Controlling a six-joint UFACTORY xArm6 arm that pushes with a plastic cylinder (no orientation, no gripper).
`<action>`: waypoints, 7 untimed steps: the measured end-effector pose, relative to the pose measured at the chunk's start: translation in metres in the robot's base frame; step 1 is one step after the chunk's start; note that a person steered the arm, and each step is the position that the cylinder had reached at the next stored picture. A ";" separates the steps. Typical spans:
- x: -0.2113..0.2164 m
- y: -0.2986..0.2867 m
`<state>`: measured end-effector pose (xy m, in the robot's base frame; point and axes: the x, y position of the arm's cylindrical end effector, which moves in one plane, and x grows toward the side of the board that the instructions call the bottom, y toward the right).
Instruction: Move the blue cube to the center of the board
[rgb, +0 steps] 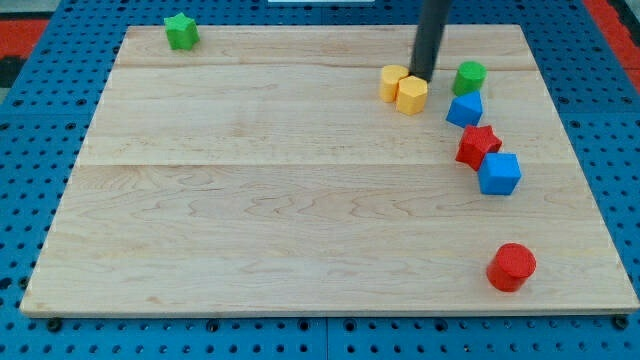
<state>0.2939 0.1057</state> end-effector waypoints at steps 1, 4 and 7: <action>0.026 -0.015; 0.214 0.048; 0.192 0.036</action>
<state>0.4858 0.1415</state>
